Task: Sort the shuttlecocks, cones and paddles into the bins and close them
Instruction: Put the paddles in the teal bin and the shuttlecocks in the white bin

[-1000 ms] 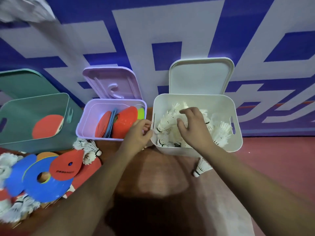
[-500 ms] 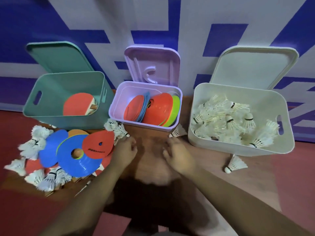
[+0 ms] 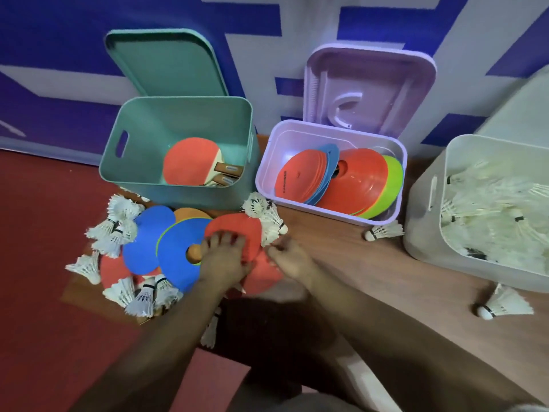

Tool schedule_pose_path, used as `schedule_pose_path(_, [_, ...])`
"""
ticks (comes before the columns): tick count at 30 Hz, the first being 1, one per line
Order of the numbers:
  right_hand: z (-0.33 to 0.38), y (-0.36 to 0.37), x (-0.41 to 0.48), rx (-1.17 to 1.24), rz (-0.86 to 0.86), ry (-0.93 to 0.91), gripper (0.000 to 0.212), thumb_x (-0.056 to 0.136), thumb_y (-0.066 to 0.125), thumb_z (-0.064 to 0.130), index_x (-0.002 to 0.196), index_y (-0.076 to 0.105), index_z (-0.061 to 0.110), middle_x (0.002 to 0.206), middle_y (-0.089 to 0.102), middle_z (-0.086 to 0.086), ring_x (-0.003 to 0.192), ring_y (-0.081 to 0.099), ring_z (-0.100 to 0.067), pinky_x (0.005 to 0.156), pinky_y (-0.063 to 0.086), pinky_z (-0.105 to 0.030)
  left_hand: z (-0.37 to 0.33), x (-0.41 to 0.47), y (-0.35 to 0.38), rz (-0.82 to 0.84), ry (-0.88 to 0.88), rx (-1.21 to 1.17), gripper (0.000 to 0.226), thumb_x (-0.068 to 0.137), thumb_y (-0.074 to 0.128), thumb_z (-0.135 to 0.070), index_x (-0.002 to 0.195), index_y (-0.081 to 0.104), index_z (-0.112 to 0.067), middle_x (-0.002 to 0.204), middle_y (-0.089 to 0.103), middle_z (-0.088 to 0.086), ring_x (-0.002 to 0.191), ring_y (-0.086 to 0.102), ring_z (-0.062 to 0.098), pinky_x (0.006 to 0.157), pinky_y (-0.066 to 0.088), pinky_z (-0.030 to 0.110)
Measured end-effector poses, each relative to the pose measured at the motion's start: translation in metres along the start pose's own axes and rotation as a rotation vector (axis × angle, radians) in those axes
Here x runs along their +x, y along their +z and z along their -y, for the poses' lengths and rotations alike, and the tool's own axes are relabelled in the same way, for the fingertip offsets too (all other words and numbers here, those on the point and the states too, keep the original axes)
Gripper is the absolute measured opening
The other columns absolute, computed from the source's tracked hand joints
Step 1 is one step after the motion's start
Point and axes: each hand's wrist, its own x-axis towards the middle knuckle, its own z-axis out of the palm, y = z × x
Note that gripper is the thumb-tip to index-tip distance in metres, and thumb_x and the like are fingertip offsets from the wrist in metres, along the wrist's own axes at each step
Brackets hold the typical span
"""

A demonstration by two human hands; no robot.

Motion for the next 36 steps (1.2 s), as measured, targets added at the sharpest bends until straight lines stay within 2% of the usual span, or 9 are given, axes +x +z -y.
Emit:
schedule_pose_path(2, [0.007,0.014,0.008,0.264,0.048,0.111,0.015,0.095,0.059,0.025,0.096,0.064,0.011,0.086,0.067,-0.010,0.076,0.064,-0.022,0.065,0.053,-0.029,0.002,-0.002,-0.005,-0.123,0.127,-0.086,0.061,0.078,0.035,-0.053,0.125,0.060,-0.025,0.120,0.066,0.003,0.111,0.058,0.029,0.094,0.042,0.040])
schedule_pose_path(5, [0.015,0.017,0.012,0.517,0.085,0.191,0.015,0.096,0.060,0.031,0.096,0.061,0.015,0.080,0.070,-0.010,0.070,0.069,-0.021,0.065,0.057,-0.030,0.001,-0.007,-0.015,-0.291,0.285,-0.209,0.050,0.077,0.038,-0.042,0.114,0.068,-0.025,0.102,0.072,-0.004,0.091,0.068,0.025,0.082,0.051,0.037])
schedule_pose_path(10, [0.010,-0.009,0.011,0.601,0.080,0.247,0.022,0.091,0.059,-0.001,0.112,0.062,0.000,0.076,0.071,-0.009,0.058,0.069,-0.020,0.055,0.060,-0.034,-0.001,-0.008,-0.012,-0.303,0.510,-0.357,0.043,0.085,0.050,-0.050,0.116,0.067,-0.025,0.112,0.069,-0.008,0.105,0.063,0.016,0.094,0.047,0.035])
schedule_pose_path(14, [-0.009,-0.042,0.004,0.420,-0.071,0.233,0.027,0.085,0.062,-0.006,0.110,0.063,0.003,0.093,0.073,-0.013,0.078,0.070,-0.026,0.065,0.060,-0.039,0.009,-0.006,-0.009,-0.306,0.223,-0.726,0.042,0.090,0.048,-0.052,0.109,0.067,-0.020,0.108,0.064,-0.005,0.106,0.057,0.016,0.095,0.045,0.036])
schedule_pose_path(17, [-0.021,-0.062,-0.004,0.373,-0.099,0.204,0.038,0.082,0.066,-0.004,0.116,0.057,0.009,0.110,0.069,-0.019,0.099,0.068,-0.039,0.082,0.055,-0.054,0.036,0.000,-0.006,-0.445,-0.025,-0.464,0.037,0.084,0.051,-0.037,0.108,0.062,-0.012,0.111,0.056,0.011,0.103,0.052,0.033,0.091,0.042,0.045])
schedule_pose_path(19, [-0.026,-0.066,-0.008,0.390,-0.087,0.205,0.037,0.083,0.064,-0.005,0.117,0.056,0.009,0.111,0.069,-0.019,0.099,0.068,-0.037,0.084,0.055,-0.051,0.053,0.000,-0.003,-0.465,-0.192,-0.300,0.040,0.076,0.067,-0.025,0.109,0.060,-0.005,0.114,0.052,0.021,0.104,0.050,0.041,0.088,0.041,0.050])
schedule_pose_path(23, [-0.033,-0.058,-0.011,0.411,-0.026,0.208,0.040,0.083,0.066,0.001,0.121,0.059,0.007,0.105,0.072,-0.017,0.087,0.070,-0.030,0.076,0.058,-0.043,0.071,-0.005,0.000,-0.218,-0.446,-0.379,0.073,0.072,0.078,-0.038,0.124,0.046,0.003,0.128,0.043,0.031,0.120,0.041,0.047,0.098,0.035,0.056])
schedule_pose_path(27, [-0.029,-0.048,-0.018,0.456,0.010,0.216,0.034,0.090,0.058,-0.005,0.122,0.058,0.006,0.092,0.070,-0.008,0.059,0.068,-0.010,0.046,0.050,-0.022,0.083,-0.007,-0.001,-0.013,-0.348,-0.452,0.094,0.074,0.074,-0.057,0.145,0.032,-0.012,0.144,0.030,0.024,0.134,0.028,0.042,0.106,0.033,0.050])
schedule_pose_path(36, [-0.034,-0.054,-0.038,0.457,0.027,0.168,0.036,0.091,0.055,-0.008,0.126,0.055,0.001,0.079,0.065,-0.008,0.043,0.060,-0.006,0.035,0.041,-0.018,0.093,-0.021,0.008,-0.006,-0.345,-0.435,0.071,0.082,0.065,-0.047,0.146,0.035,-0.039,0.151,0.022,0.017,0.135,0.022,0.042,0.108,0.031,0.051])
